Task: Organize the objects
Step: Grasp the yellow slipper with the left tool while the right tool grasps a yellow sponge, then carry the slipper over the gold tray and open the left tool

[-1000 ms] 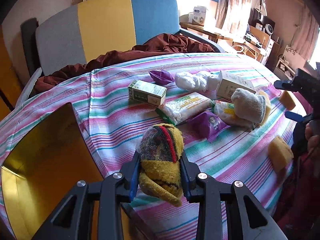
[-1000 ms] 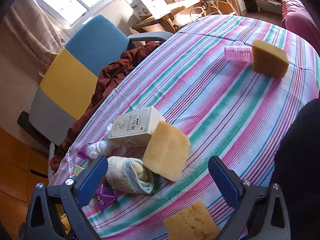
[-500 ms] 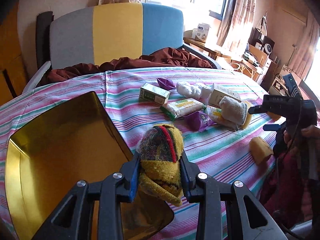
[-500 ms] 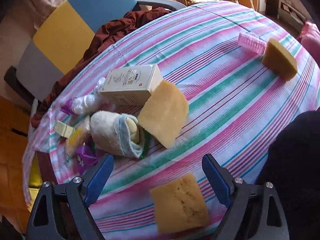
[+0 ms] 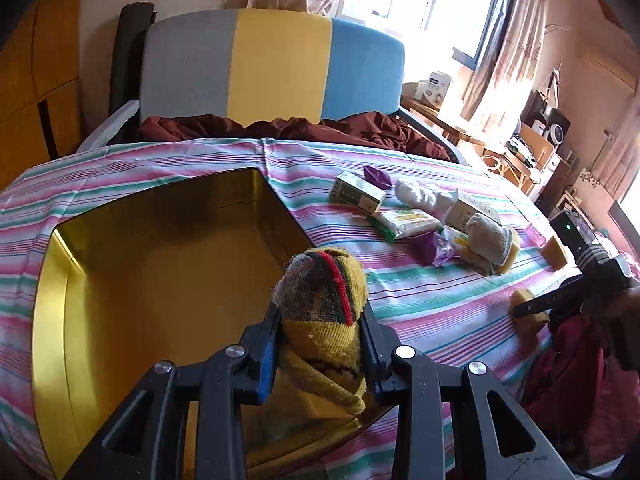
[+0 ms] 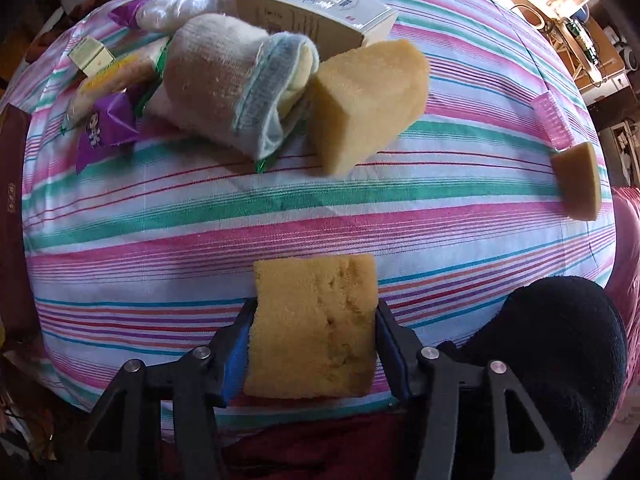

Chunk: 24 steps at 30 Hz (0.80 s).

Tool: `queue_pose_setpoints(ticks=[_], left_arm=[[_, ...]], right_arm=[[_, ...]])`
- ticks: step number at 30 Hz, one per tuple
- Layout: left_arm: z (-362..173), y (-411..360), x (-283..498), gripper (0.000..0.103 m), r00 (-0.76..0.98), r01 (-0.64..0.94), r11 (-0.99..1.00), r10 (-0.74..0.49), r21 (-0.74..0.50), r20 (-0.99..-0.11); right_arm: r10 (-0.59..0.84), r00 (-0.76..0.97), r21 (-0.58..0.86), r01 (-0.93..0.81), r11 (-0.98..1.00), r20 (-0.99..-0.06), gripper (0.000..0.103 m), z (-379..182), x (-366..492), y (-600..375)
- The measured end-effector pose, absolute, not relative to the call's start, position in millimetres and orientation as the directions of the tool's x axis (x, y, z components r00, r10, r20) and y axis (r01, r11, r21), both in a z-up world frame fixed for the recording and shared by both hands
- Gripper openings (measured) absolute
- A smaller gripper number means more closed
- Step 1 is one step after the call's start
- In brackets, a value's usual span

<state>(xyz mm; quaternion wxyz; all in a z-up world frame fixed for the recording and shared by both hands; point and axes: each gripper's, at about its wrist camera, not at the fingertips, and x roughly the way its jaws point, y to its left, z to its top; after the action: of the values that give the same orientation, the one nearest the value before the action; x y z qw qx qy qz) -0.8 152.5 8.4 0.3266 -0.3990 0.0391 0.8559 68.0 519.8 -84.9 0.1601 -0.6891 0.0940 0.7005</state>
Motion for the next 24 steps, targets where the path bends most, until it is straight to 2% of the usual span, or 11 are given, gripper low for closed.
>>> queue_pose_setpoints(ticks=[6, 17, 24], left_arm=[[-3.5, 102.2, -14.5, 0.035, -0.531, -0.449, -0.875, 0.426, -0.184, -0.733], [-35.0, 22.3, -14.8, 0.035, -0.583, -0.201, -0.976, 0.187, -0.083, -0.791], [-47.2, 10.6, -13.7, 0.038, -0.591, -0.142, -0.989, 0.109, -0.03, -0.799]], right_arm=[[0.095, -0.067, -0.066, -0.342, -0.937, -0.993, 0.054, -81.8, 79.1, 516.2], [0.1, -0.154, -0.04, -0.353, -0.935, -0.983, 0.053, -71.3, 95.3, 521.3], [0.093, -0.2, -0.019, -0.345, -0.938, -0.975, 0.052, -69.1, 102.3, 519.7]])
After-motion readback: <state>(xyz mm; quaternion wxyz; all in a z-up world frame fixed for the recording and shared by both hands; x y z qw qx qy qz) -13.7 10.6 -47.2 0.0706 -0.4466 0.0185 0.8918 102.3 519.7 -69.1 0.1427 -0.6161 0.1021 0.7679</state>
